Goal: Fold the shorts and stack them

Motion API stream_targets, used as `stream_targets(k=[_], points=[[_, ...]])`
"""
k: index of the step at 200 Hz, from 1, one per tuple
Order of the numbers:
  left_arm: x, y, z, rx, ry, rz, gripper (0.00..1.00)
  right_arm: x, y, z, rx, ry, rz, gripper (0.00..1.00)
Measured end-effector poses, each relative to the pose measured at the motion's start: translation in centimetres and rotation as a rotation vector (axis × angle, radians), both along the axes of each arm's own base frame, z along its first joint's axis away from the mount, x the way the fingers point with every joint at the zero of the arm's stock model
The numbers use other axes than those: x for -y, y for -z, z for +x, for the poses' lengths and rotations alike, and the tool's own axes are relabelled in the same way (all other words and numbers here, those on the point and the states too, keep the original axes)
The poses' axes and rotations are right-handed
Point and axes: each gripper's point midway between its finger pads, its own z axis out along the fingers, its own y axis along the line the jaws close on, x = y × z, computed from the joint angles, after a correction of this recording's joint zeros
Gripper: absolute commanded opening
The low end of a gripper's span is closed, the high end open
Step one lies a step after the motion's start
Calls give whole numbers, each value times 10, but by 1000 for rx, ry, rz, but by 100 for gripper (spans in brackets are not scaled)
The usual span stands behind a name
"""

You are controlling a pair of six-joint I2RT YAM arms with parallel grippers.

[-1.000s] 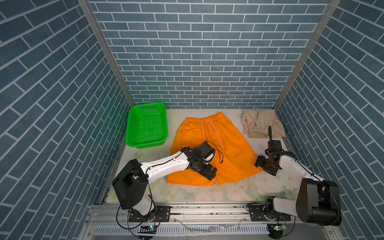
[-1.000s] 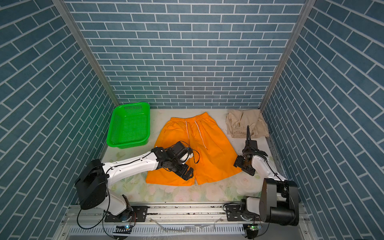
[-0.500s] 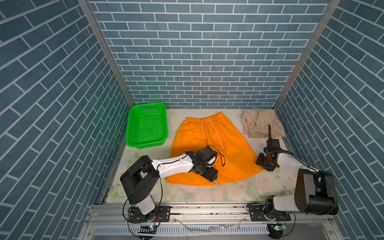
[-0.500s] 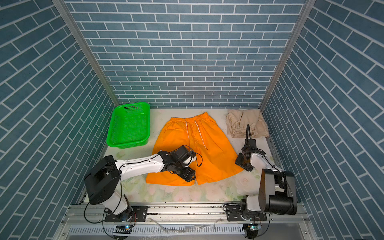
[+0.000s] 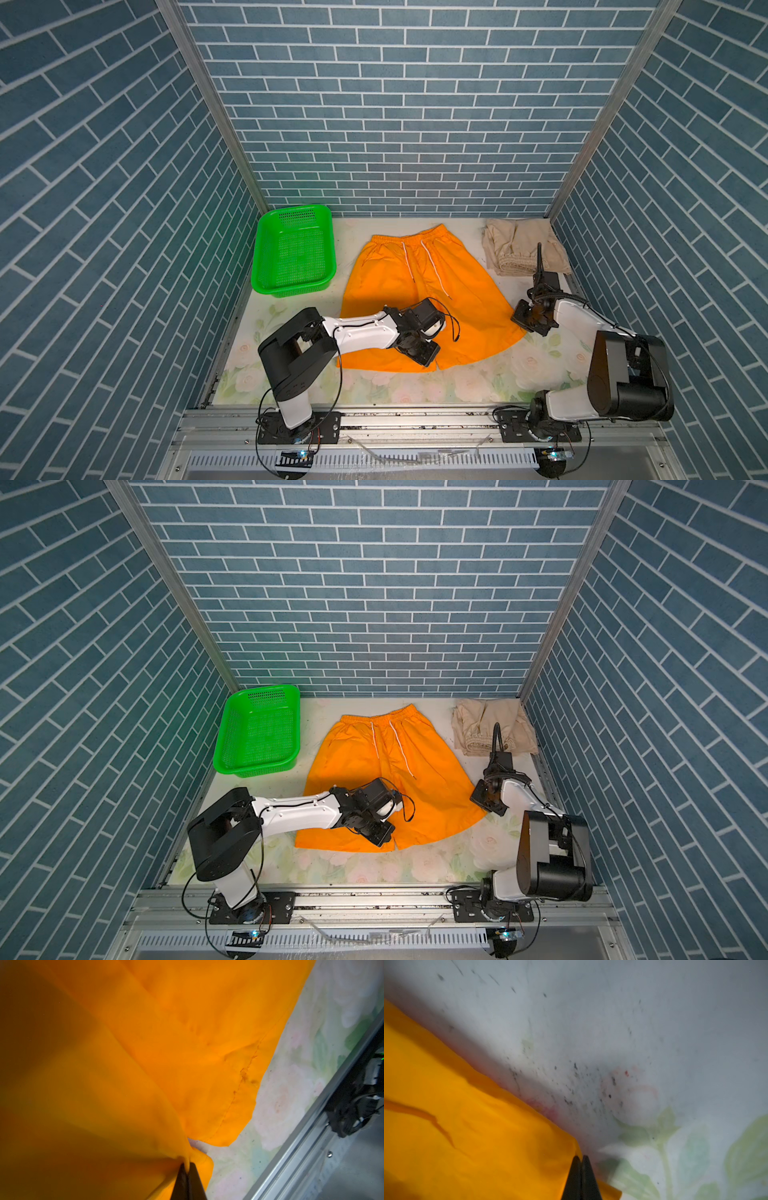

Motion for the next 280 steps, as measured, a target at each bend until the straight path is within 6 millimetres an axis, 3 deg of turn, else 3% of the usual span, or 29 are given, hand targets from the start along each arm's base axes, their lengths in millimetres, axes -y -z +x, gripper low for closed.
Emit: stream_targets(k=[44, 70, 85, 107, 113, 125, 139, 148, 151, 169, 199, 221, 239, 258, 280], points=[[56, -42, 0, 22, 39, -144, 0, 22, -91, 66, 198, -55, -159, 0], [99, -51, -2, 21, 47, -206, 0, 37, -140, 105, 284, -79, -267, 0], [124, -52, -1, 20, 46, -227, 0, 43, -157, 127, 313, -91, -319, 0], [159, -52, 6, 48, 34, -248, 0, 49, -167, 156, 327, -111, -358, 0], [167, -51, 8, 49, 30, -255, 11, 50, -167, 163, 327, -116, -364, 0], [183, -50, 13, 57, 22, -267, 47, 51, -163, 177, 322, -125, -369, 0], [195, -49, 22, 75, 7, -262, 79, 50, -152, 187, 303, -141, -362, 26], [196, -50, 29, 103, -3, -240, 98, 48, -146, 189, 294, -157, -351, 34], [195, -51, 31, 110, -6, -231, 99, 47, -144, 189, 290, -161, -347, 36], [183, -62, 47, 187, -26, -165, 100, 40, -138, 186, 294, -181, -312, 54], [137, -114, 84, 299, -73, -90, 100, 26, -149, 170, 337, -217, -245, 62], [69, -170, 142, 424, -206, -51, 100, 16, -169, 142, 402, -214, -196, 63], [3, -198, 194, 522, -348, -14, 100, 3, -183, 112, 463, -218, -140, 64], [-72, -189, 244, 567, -491, 66, 100, -14, -188, 76, 506, -226, -79, 64], [-135, -141, 288, 514, -600, 159, 100, -38, -174, 29, 511, -244, -8, 64]])
